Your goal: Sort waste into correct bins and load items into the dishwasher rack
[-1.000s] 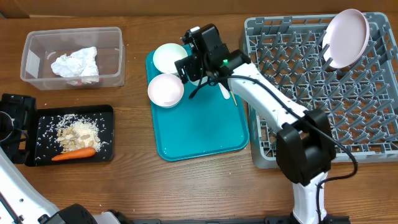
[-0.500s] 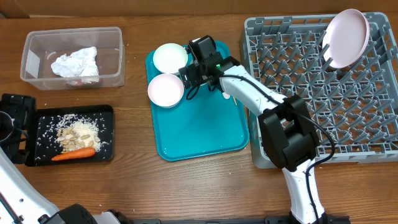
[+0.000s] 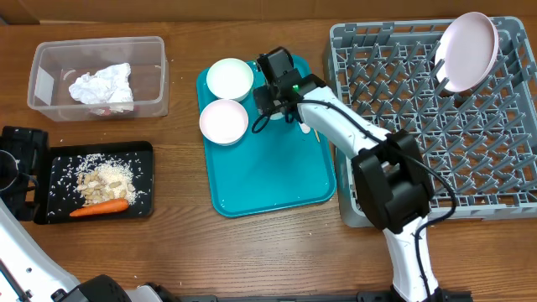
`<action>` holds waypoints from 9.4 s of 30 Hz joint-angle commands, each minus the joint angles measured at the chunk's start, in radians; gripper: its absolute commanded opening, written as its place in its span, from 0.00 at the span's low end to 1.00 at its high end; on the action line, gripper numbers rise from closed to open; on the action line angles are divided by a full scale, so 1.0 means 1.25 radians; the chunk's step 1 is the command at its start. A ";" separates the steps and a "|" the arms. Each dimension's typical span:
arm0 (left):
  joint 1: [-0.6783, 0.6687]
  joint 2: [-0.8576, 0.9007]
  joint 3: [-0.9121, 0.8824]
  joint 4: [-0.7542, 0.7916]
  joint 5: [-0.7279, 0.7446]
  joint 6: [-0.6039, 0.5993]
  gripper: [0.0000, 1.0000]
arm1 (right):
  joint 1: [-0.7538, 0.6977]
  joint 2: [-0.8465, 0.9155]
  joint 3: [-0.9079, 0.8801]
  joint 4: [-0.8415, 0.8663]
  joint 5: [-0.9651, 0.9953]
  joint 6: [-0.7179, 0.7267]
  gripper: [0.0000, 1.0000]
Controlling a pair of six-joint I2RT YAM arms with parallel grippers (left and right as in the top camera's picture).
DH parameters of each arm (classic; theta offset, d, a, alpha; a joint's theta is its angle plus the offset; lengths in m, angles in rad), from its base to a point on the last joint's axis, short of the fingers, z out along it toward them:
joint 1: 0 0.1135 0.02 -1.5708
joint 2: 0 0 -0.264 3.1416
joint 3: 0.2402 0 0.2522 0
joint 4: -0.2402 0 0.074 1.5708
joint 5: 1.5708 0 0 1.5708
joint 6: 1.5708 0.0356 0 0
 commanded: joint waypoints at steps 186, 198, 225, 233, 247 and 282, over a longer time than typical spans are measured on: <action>-0.002 0.000 -0.004 0.002 -0.005 -0.007 1.00 | -0.211 -0.491 0.008 -0.506 -0.206 0.280 0.04; -0.002 0.000 -0.004 0.002 -0.005 -0.007 1.00 | -0.681 -0.490 -0.189 -0.488 -0.914 -0.085 0.04; -0.002 0.000 -0.004 0.002 -0.005 -0.007 1.00 | -0.730 -0.486 -0.542 -0.294 -1.108 -0.155 0.04; -0.002 0.000 -0.004 0.002 -0.005 -0.007 1.00 | -0.761 -0.488 -0.520 -0.222 -0.991 0.002 0.04; -0.002 0.000 -0.004 0.002 -0.005 -0.007 1.00 | -0.850 -0.488 -0.302 -0.450 -0.589 0.049 0.43; -0.002 0.000 -0.004 0.002 -0.005 -0.007 1.00 | -0.542 -0.497 -0.372 -0.463 -0.054 0.218 0.08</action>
